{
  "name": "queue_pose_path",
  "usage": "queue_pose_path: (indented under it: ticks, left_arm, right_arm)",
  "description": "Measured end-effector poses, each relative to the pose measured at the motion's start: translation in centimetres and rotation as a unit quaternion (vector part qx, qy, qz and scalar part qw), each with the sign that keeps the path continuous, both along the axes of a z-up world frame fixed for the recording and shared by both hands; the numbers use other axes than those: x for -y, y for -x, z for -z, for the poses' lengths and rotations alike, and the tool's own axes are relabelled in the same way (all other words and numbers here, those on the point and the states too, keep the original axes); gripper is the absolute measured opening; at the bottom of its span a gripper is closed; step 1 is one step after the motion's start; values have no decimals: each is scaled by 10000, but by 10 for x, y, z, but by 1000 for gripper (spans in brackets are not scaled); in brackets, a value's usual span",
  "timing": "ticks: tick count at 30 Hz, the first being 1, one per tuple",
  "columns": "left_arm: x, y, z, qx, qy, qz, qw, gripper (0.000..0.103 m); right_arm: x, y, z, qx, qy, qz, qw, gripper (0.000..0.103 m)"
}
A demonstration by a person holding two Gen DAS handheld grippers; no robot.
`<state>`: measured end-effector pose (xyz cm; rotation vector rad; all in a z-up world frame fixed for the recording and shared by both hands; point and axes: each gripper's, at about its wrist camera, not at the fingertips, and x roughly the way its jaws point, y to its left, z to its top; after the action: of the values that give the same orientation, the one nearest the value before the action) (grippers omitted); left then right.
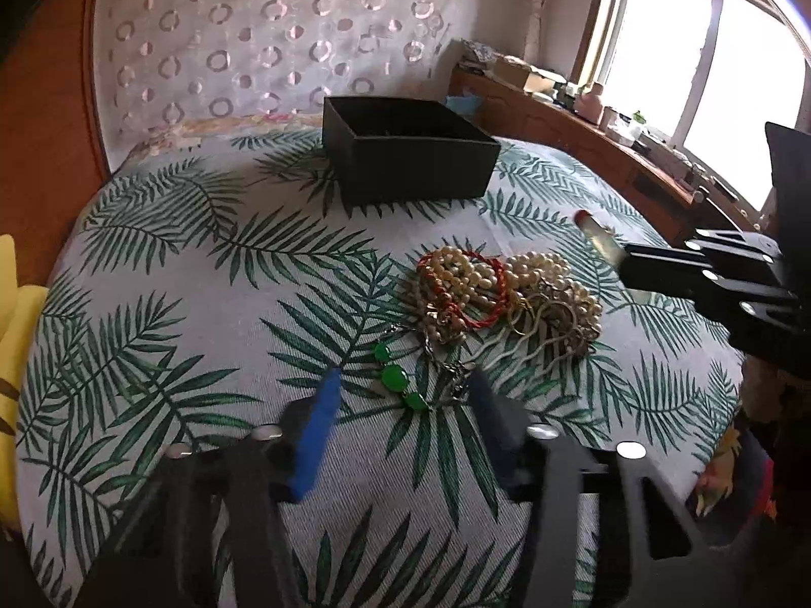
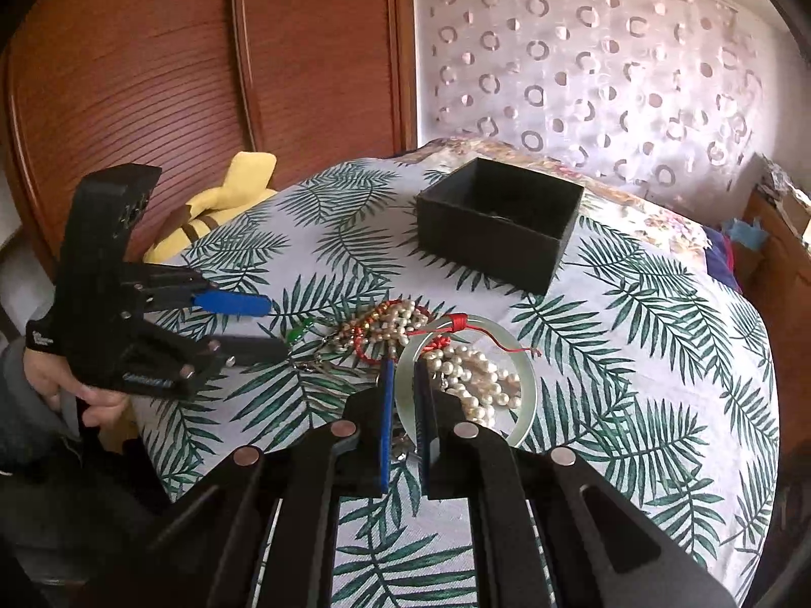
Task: Organize jewelry
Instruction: 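Grasp the green bead piece with the left tool while the right tool lifts the jade bangle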
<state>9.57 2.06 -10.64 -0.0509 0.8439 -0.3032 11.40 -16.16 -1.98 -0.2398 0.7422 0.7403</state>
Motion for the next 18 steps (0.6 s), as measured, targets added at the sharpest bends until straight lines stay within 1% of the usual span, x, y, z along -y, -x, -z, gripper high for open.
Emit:
queue_pose_path:
  ticks: [1, 2, 3, 5, 8, 10, 13, 14, 18]
  left_arm:
    - [0, -3, 1, -36, -3, -14, 10000, 36]
    - [1, -6, 2, -63, -26, -21, 10000, 34]
    - [2, -7, 4, -73, -67, -38, 9999, 33]
    - [5, -10, 7, -53, -176, -71, 9998, 28]
    - [8, -12, 8, -39, -276, -124, 9995, 26]
    - [10, -11, 9, 11, -421, -135, 9990, 23]
    - [16, -11, 10, 114, -815, -154, 9965, 13]
    - [16, -11, 10, 124, -868, -132, 9961, 13]
    - [7, -12, 9, 85, -782, -165, 9968, 12]
  right_arm:
    - [0, 0, 1, -4, -5, 3, 10000, 9]
    - [0, 1, 1, -4, -2, 6, 10000, 9]
    - [-1, 1, 2, -7, 5, 7, 10000, 9]
    - [-2, 1, 3, -11, 13, 11, 10000, 9]
    - [-2, 0, 4, -12, 18, 23, 10000, 9]
    - [-2, 0, 5, -11, 21, 34, 10000, 9]
    - [-2, 0, 5, -13, 42, 47, 10000, 9]
    - [-2, -1, 5, -15, 47, 56, 10000, 9]
    - [-2, -2, 5, -14, 59, 50, 10000, 9]
